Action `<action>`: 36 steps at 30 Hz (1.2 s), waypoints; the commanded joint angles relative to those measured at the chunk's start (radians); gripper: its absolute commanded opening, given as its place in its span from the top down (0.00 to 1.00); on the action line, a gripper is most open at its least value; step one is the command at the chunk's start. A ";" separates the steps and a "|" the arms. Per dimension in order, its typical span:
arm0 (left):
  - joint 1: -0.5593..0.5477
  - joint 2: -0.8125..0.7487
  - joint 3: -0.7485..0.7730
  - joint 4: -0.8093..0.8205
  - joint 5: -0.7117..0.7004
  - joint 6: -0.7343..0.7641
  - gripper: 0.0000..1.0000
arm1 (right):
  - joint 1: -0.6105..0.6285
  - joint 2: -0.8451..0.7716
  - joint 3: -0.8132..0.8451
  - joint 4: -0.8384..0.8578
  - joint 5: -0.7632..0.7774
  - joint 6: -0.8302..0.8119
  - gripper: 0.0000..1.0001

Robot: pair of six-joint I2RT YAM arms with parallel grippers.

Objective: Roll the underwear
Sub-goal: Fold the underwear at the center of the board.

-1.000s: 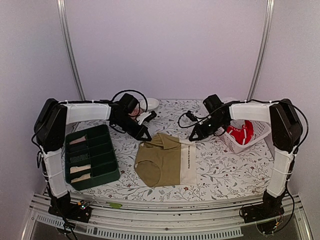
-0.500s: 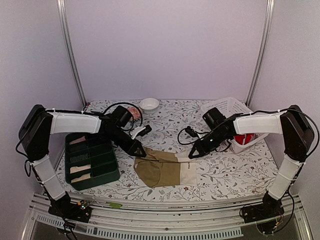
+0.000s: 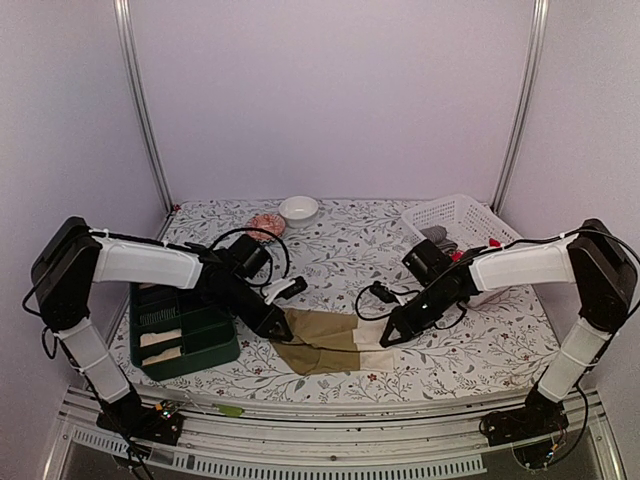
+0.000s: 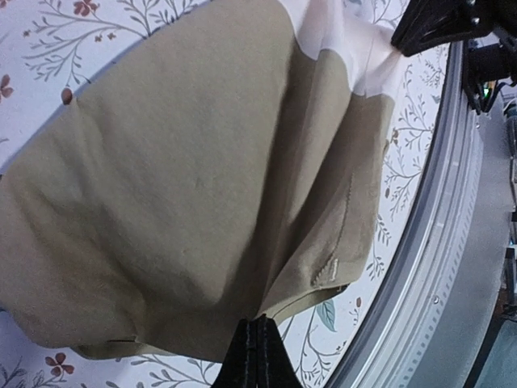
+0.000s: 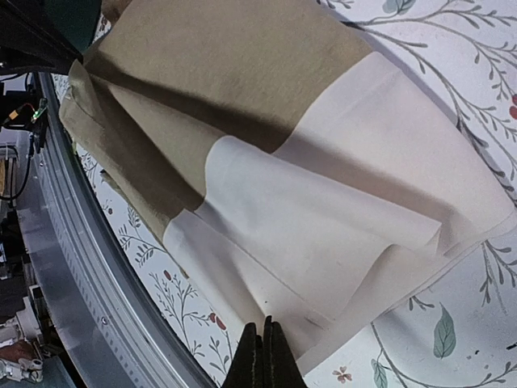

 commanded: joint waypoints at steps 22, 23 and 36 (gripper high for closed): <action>-0.103 -0.059 -0.085 0.027 -0.058 -0.011 1.00 | 0.030 -0.056 -0.085 0.008 -0.009 -0.003 1.00; -0.108 -0.064 -0.085 0.025 -0.057 -0.007 1.00 | 0.029 -0.061 -0.084 0.005 -0.001 -0.003 1.00; -0.134 -0.107 -0.095 -0.006 -0.005 0.038 0.80 | 0.029 -0.085 -0.065 -0.037 -0.028 -0.019 0.84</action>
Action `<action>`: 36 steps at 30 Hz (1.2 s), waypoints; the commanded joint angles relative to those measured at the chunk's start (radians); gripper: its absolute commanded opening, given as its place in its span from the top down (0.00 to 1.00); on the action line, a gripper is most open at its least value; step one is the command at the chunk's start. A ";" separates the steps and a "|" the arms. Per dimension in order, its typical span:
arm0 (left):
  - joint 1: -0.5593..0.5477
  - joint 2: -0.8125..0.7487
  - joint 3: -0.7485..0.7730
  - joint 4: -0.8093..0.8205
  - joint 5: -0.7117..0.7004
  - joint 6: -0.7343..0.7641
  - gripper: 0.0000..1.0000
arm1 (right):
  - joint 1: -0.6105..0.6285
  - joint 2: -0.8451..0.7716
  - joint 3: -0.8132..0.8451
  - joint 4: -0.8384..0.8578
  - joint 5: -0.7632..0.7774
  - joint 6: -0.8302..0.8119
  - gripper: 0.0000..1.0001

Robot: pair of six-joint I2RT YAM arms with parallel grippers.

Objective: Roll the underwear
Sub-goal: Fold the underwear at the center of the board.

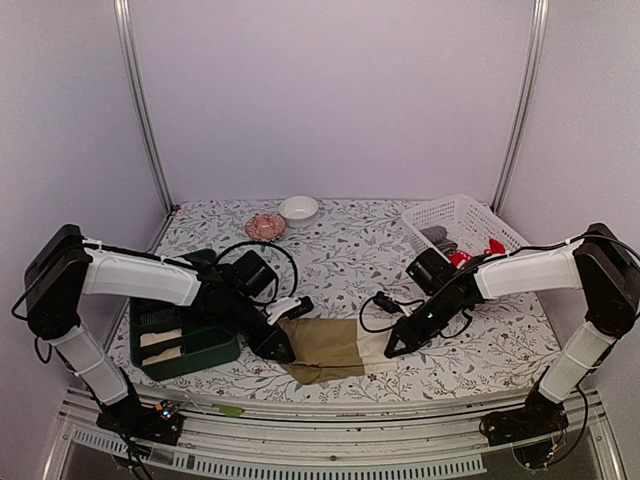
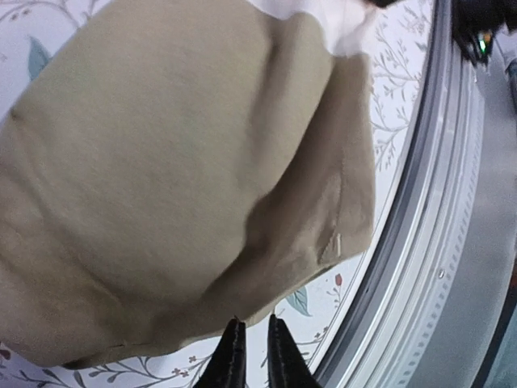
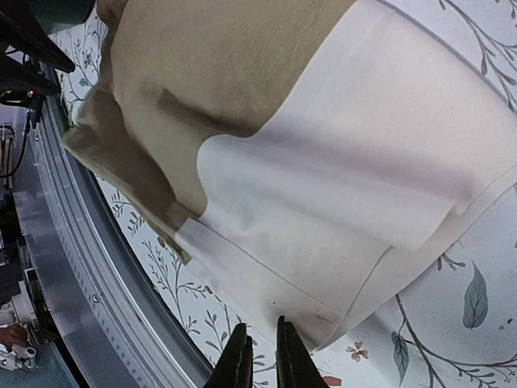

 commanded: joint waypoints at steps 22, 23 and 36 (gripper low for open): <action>-0.093 0.103 0.112 0.067 -0.090 0.020 0.65 | 0.005 0.085 0.060 -0.095 -0.003 0.018 0.84; -0.094 0.112 0.108 0.059 -0.093 0.020 0.66 | 0.006 0.089 0.053 -0.099 -0.004 0.018 0.85; -0.039 -0.033 0.084 -0.086 -0.011 0.064 0.64 | 0.022 0.007 0.127 -0.237 -0.086 -0.008 0.83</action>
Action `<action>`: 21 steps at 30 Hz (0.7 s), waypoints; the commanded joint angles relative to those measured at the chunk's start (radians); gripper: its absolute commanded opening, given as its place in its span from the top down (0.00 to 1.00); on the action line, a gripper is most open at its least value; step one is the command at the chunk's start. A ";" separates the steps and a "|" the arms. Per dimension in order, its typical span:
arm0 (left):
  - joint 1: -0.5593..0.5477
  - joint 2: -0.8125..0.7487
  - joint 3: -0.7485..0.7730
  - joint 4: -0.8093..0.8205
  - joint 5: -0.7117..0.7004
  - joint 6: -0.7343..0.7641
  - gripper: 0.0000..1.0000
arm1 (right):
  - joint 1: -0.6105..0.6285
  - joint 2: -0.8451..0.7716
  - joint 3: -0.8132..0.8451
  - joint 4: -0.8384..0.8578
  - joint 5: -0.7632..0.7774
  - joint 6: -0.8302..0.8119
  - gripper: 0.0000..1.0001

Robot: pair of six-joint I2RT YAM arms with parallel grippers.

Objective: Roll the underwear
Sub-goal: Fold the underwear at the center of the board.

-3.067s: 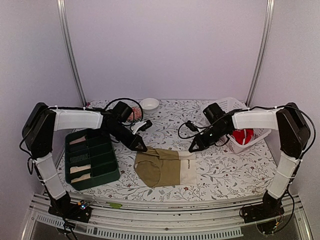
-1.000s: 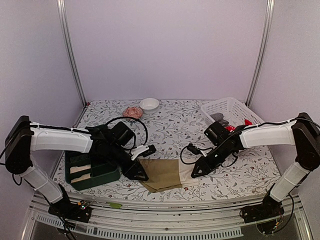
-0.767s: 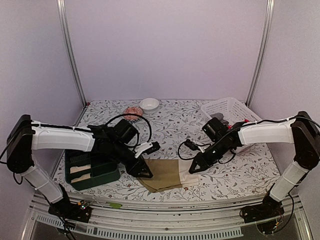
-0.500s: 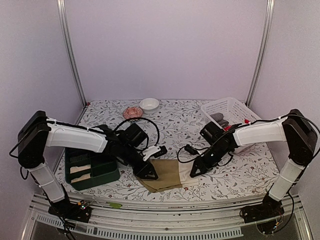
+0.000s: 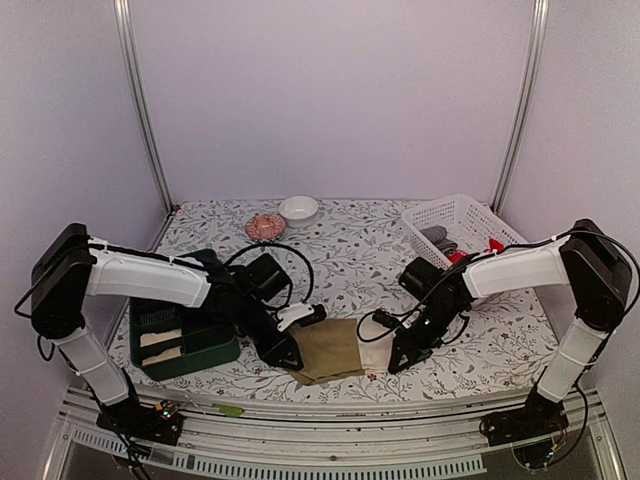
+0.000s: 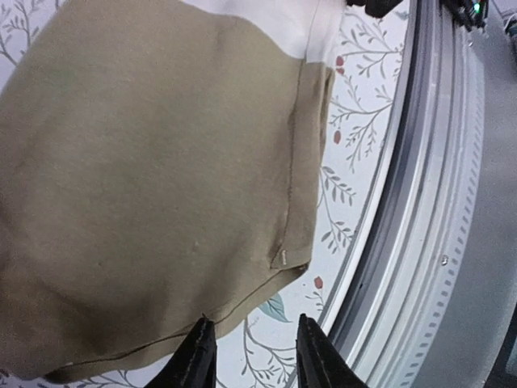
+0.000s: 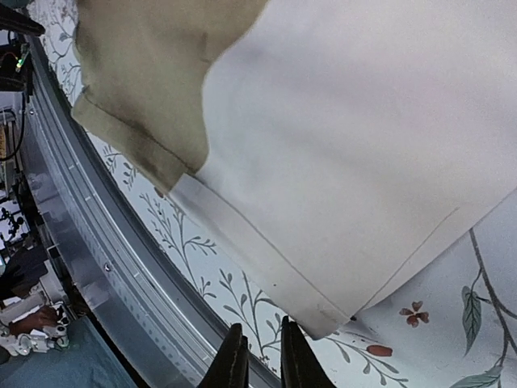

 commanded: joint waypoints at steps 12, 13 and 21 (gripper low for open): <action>0.293 0.082 0.258 -0.119 -0.156 -0.024 0.61 | -0.141 0.149 0.416 -0.068 0.210 -0.136 0.69; 0.304 0.097 0.272 -0.124 -0.162 -0.023 0.61 | -0.140 0.170 0.432 -0.073 0.227 -0.180 0.69; 0.326 0.186 0.298 -0.162 -0.174 -0.002 0.62 | -0.140 0.247 0.460 -0.071 0.201 -0.268 0.69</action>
